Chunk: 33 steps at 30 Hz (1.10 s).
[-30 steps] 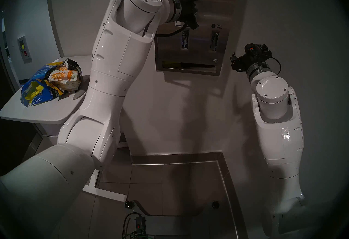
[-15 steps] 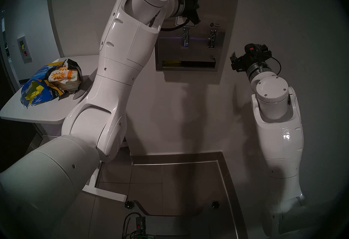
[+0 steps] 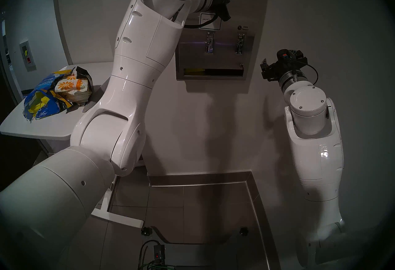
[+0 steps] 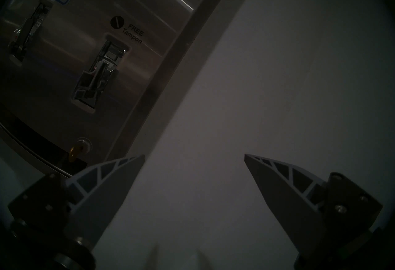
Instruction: Open the dispenser door, put the pads inside, close the door
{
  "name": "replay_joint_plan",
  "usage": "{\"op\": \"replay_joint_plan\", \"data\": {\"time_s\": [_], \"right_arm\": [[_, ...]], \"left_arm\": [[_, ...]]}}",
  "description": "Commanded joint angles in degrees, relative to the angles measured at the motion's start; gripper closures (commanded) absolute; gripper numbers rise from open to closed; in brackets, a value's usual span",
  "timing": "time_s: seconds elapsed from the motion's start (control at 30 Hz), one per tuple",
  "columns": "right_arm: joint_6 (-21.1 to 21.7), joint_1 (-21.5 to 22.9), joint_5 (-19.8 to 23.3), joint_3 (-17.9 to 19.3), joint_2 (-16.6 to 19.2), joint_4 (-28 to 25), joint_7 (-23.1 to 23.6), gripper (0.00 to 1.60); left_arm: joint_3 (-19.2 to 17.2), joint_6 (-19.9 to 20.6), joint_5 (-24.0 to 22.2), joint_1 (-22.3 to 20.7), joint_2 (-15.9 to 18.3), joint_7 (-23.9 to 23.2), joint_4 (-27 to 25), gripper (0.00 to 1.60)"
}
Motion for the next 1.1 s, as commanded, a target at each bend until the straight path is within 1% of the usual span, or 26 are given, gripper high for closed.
{"op": "replay_joint_plan", "data": {"time_s": [0.0,0.37,0.57,0.87,1.07], "right_arm": [[-0.69,1.87,-0.09,0.08,-0.02,-1.80,-0.38,0.00],[-0.69,1.87,-0.09,0.08,-0.02,-1.81,-0.39,0.00],[-0.67,1.86,-0.08,0.08,-0.01,-1.79,-0.37,0.00],[-0.66,1.85,-0.08,0.08,-0.01,-1.79,-0.36,0.00],[-0.67,1.85,-0.08,0.08,-0.01,-1.79,-0.36,0.00]], "left_arm": [[-0.48,-0.17,0.08,-4.02,0.19,-0.78,-0.69,1.60],[-0.07,0.57,0.81,-4.61,0.20,-3.16,-0.16,1.60],[-1.52,0.16,0.33,-4.77,-1.06,-2.37,-0.60,1.60],[-4.35,-1.09,-1.95,-4.68,-3.02,-0.79,-1.31,1.60],[-5.46,-1.24,-2.80,-4.36,-3.71,-0.10,-2.26,1.60]]}}
